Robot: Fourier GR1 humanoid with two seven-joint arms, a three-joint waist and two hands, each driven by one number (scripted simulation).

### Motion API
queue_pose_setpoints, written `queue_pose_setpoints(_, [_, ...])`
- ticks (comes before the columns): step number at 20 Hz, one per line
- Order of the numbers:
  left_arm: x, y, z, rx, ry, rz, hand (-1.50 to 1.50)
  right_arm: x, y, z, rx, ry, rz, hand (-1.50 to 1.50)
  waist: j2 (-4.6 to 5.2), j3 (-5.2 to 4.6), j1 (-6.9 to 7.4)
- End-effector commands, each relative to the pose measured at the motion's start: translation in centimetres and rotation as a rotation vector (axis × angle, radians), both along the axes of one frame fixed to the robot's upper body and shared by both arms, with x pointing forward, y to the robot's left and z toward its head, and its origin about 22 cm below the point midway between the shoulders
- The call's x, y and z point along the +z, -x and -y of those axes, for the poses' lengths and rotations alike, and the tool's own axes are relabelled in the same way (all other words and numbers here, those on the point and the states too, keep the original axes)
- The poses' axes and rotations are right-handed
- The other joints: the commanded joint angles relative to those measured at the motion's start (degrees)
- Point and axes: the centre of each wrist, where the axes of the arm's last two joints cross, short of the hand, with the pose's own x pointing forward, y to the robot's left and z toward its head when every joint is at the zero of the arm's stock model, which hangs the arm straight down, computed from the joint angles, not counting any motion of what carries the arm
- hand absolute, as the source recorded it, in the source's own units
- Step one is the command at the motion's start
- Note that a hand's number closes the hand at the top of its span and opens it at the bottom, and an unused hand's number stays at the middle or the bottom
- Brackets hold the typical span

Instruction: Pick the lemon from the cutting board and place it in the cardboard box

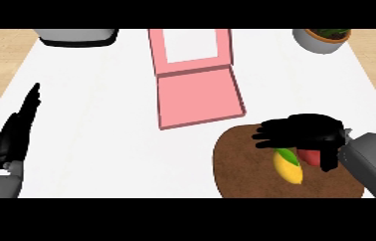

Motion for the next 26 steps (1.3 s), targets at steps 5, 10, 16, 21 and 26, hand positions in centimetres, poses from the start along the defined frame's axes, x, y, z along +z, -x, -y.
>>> queue_pose_setpoints(5, [-0.2,0.6,-1.9,0.010,0.012,0.011,0.00,0.4,1.5,0.1,0.076,-0.035,-0.107,-1.50,0.09,0.12,0.01])
queue_pose_setpoints(10, [-0.7,0.6,0.0,-0.003,0.019,-0.005,0.00,-0.9,3.2,-1.6,0.049,0.090,-0.055,-1.50,0.07,0.12,0.05])
queue_pose_setpoints(16, [1.7,-0.4,0.5,-0.019,0.008,0.005,0.00,-2.5,3.5,-2.7,0.022,0.126,-0.039,-1.50,0.05,0.16,0.23])
queue_pose_setpoints(21, [0.2,0.4,0.0,-0.006,0.006,-0.004,0.00,-3.7,2.6,-1.6,-0.006,-0.026,0.092,1.50,0.11,0.18,0.25])
queue_pose_setpoints(26, [0.1,0.4,0.6,-0.012,0.002,0.003,0.00,-3.9,1.8,-3.6,-0.020,-0.105,0.154,1.50,0.07,0.17,0.32])
